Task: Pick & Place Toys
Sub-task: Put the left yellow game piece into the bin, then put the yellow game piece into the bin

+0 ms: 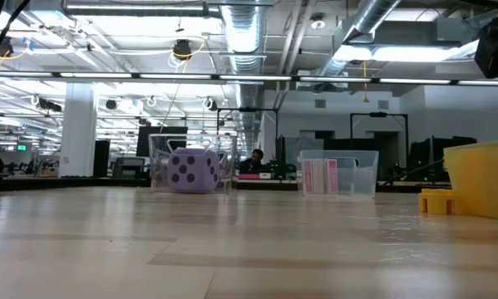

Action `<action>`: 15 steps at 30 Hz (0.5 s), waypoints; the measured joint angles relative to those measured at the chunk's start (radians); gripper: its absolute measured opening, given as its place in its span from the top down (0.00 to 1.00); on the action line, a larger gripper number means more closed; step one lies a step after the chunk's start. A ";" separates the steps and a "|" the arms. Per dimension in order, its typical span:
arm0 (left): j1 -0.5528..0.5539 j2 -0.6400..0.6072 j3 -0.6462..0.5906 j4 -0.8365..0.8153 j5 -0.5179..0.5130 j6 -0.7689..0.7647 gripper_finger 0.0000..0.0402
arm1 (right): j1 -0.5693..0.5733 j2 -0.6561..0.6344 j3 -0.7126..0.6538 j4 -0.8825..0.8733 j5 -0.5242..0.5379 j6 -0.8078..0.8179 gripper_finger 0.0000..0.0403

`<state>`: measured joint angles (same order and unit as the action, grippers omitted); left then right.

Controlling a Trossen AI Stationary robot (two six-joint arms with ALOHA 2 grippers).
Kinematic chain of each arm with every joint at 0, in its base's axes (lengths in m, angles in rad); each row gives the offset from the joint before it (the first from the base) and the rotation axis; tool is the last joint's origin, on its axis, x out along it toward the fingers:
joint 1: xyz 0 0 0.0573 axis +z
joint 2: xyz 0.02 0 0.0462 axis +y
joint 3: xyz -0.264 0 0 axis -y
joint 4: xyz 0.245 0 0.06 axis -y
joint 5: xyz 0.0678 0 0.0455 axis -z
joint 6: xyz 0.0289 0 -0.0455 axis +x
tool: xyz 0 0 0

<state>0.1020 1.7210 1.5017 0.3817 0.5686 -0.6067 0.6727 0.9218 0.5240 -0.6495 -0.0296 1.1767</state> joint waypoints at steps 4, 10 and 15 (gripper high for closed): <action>0.000 0.000 0.000 0.000 0.000 0.000 0.26 | 0.000 0.000 0.000 -0.001 0.000 0.000 0.62; 0.000 0.000 0.000 0.000 0.000 0.000 0.26 | 0.000 0.000 0.000 -0.001 0.000 -0.004 0.47; 0.000 0.000 0.000 0.000 0.000 0.000 0.26 | 0.000 0.000 0.000 0.003 0.000 -0.008 0.46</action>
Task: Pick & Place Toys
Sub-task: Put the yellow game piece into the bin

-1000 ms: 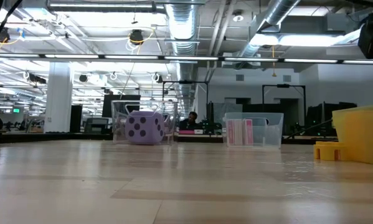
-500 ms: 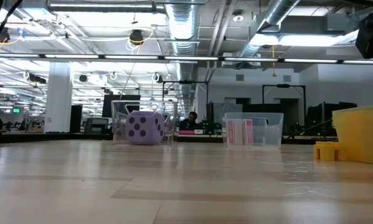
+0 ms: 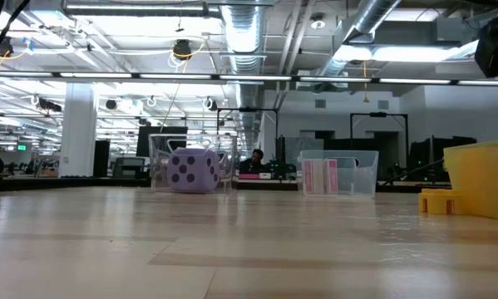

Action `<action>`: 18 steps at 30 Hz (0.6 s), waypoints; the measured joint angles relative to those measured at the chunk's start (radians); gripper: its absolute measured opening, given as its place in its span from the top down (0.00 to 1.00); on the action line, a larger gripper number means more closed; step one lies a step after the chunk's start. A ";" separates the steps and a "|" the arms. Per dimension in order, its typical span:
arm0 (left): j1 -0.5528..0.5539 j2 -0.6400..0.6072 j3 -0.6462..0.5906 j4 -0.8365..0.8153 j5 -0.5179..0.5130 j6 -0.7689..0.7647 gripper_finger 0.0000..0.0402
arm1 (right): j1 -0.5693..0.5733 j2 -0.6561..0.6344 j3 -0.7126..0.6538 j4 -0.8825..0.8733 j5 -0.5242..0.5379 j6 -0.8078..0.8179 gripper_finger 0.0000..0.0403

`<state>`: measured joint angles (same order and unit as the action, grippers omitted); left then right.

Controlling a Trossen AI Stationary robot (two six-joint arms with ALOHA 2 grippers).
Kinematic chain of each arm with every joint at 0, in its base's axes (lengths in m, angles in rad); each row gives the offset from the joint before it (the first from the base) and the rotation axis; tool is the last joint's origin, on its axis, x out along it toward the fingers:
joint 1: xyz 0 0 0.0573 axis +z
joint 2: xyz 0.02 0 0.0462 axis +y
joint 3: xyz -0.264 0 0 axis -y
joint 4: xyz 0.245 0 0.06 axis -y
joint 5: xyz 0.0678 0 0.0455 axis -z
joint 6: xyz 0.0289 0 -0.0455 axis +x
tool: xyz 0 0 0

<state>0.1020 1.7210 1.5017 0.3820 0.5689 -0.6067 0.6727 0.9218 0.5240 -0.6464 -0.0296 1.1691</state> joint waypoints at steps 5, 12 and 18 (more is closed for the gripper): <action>0.000 0.000 0.000 0.000 0.000 0.000 0.26 | 0.000 -0.022 0.000 0.036 0.000 0.000 0.48; 0.000 0.000 0.000 0.000 0.001 0.000 0.26 | 0.000 -0.109 0.000 0.058 0.029 0.016 0.50; 0.000 0.000 0.000 0.000 0.003 0.000 0.26 | -0.002 -0.223 0.000 0.066 0.096 0.025 0.51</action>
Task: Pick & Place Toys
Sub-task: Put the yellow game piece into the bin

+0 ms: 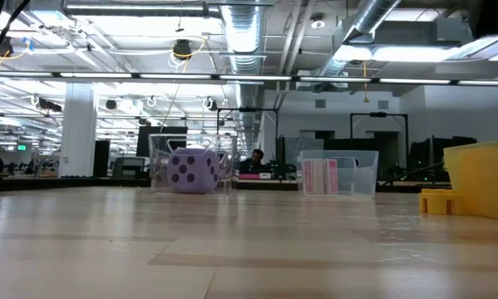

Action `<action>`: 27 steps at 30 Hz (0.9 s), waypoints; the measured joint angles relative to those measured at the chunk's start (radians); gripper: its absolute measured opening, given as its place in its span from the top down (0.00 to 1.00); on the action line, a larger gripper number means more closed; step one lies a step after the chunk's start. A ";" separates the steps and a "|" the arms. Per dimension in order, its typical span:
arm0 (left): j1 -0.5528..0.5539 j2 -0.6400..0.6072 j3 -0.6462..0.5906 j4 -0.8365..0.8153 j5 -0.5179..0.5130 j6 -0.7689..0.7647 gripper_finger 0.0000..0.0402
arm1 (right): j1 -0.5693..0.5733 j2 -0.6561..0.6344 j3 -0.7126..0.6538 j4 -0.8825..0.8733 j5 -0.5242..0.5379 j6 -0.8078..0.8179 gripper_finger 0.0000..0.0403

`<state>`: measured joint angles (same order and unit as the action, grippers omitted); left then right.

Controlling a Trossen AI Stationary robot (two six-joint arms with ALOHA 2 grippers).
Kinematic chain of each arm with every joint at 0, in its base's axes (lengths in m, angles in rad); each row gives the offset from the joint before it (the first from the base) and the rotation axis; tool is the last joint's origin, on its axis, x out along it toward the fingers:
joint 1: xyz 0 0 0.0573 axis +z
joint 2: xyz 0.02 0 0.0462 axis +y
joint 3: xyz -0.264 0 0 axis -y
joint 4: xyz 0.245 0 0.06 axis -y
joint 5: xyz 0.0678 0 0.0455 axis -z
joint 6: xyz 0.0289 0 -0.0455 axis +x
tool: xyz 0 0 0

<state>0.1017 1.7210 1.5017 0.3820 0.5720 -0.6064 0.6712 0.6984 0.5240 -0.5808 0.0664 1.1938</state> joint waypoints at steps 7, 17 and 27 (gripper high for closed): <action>-0.013 0.000 0.000 -0.020 -0.068 0.055 0.26 | 0.000 -0.153 0.000 0.169 0.143 -0.091 0.51; -0.115 0.000 0.000 -0.209 -0.549 0.366 0.26 | 0.000 -0.330 0.000 0.298 0.336 -0.220 0.51; -0.183 0.000 0.000 -0.257 -0.758 0.546 0.21 | 0.000 -0.406 0.000 0.303 0.404 -0.262 0.51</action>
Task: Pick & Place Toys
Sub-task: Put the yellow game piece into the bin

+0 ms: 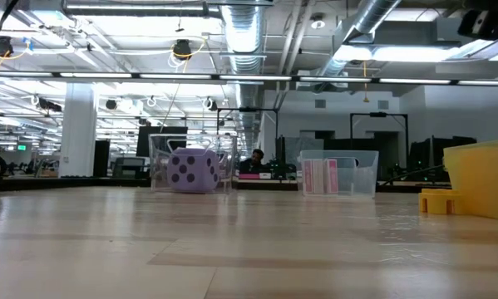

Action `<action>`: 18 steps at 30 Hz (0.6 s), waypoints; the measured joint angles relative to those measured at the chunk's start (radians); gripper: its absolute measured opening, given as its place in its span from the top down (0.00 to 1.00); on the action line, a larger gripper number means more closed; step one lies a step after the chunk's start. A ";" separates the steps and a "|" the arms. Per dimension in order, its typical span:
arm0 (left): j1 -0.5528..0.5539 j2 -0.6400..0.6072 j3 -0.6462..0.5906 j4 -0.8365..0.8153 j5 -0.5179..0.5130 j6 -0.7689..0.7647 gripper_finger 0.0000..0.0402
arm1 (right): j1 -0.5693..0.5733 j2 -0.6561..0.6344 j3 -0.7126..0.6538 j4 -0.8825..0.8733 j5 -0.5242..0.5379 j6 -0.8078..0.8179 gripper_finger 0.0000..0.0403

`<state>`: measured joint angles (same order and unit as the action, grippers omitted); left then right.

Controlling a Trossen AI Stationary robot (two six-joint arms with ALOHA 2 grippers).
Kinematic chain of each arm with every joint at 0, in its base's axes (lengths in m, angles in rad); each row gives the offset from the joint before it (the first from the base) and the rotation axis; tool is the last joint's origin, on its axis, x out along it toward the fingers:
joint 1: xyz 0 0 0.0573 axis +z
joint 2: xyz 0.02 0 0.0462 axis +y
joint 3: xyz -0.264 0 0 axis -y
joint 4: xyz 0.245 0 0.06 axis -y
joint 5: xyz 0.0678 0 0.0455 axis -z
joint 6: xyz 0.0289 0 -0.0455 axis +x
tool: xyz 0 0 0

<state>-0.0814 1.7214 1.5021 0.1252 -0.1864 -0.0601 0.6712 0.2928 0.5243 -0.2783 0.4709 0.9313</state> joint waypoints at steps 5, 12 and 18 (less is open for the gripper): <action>-0.004 0.000 0.000 0.001 0.000 0.000 0.20 | 0.000 0.001 0.000 0.002 0.002 0.000 0.51; -0.028 0.049 0.001 -0.017 0.038 0.000 0.17 | 0.001 0.001 0.000 0.022 0.002 -0.012 0.51; -0.055 0.174 0.001 0.068 0.063 0.004 0.10 | 0.001 0.001 0.000 0.056 0.004 -0.042 0.51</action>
<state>-0.1366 1.8956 1.5034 0.1935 -0.1229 -0.0560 0.6720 0.2939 0.5243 -0.2223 0.4747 0.8898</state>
